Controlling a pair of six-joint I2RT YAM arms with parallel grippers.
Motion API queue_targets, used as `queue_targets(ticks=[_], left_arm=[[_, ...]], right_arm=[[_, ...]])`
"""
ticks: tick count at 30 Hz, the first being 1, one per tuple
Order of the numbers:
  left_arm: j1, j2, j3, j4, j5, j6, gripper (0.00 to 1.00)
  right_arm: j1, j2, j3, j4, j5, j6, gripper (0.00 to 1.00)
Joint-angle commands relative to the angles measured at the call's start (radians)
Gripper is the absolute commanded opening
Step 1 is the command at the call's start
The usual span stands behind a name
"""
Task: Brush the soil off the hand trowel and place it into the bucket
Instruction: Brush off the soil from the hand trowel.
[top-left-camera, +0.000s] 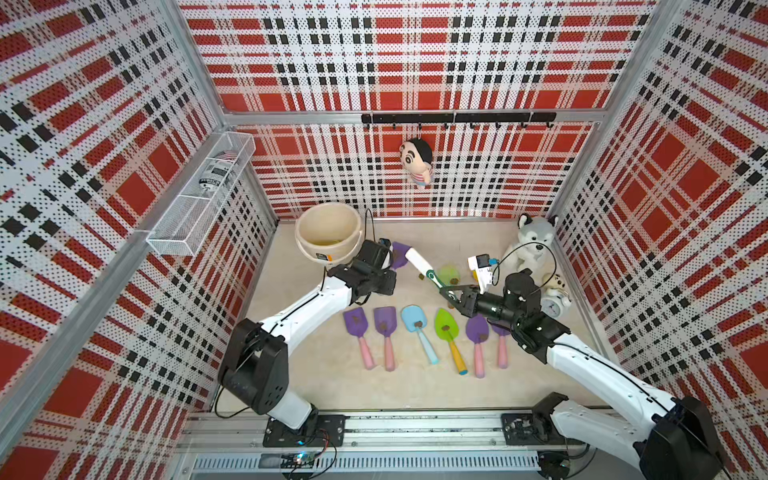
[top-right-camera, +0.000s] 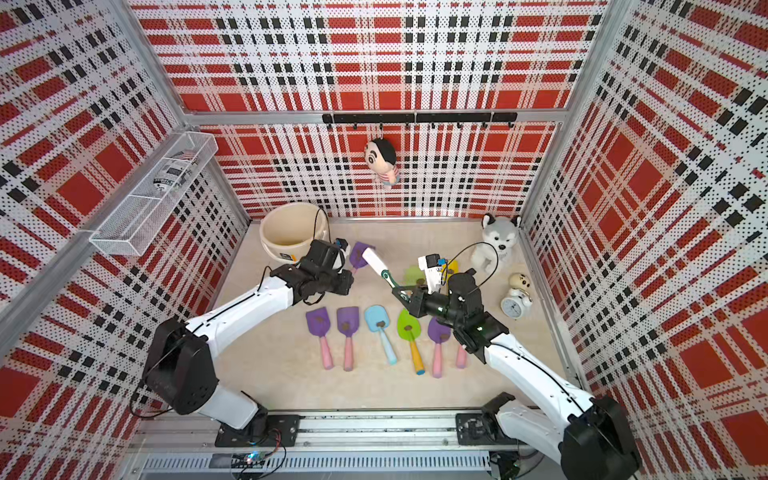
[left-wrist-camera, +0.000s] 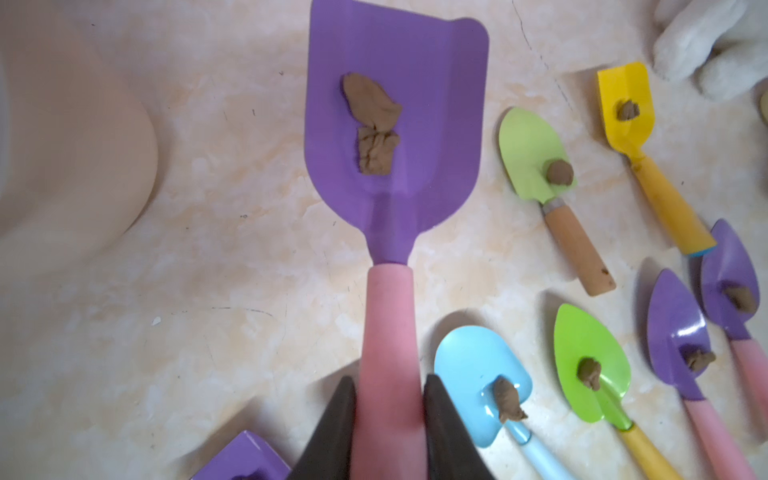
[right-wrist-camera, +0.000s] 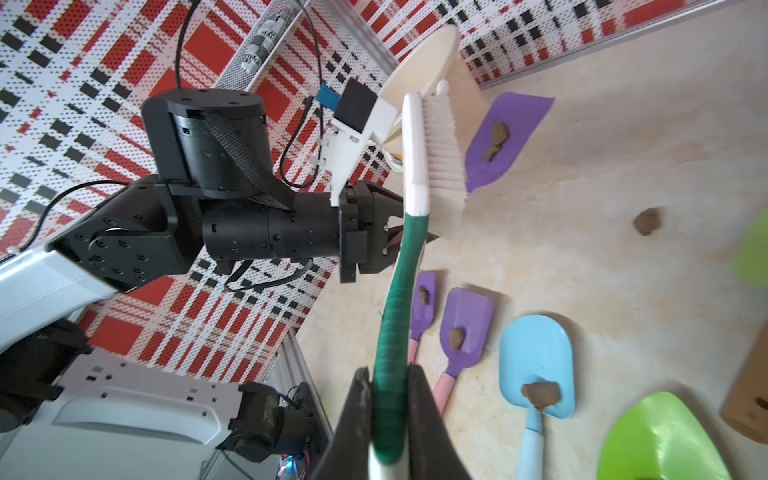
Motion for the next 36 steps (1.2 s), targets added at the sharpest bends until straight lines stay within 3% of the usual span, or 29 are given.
queue_targets(ticks=[1,10,20,31,36], left_arm=[[-0.026,-0.043,-0.024,0.013,0.037,0.069,0.00],[-0.097,-0.085,-0.054,0.047,0.033,0.089,0.00],[-0.100,-0.135,-0.085,0.028,0.026,0.097,0.00],[-0.092,-0.161,-0.103,0.025,0.036,0.092,0.00],[-0.091,-0.161,-0.103,0.026,0.038,0.090,0.00]], right_arm=[[0.021,0.069,0.032,0.076,-0.067,0.021,0.00],[0.024,0.184,0.049,0.063,0.008,0.063,0.00],[0.009,0.162,0.045,-0.052,0.183,0.055,0.00],[-0.058,0.048,0.011,-0.068,0.199,0.069,0.00],[-0.055,0.028,0.006,0.021,0.057,0.044,0.00]])
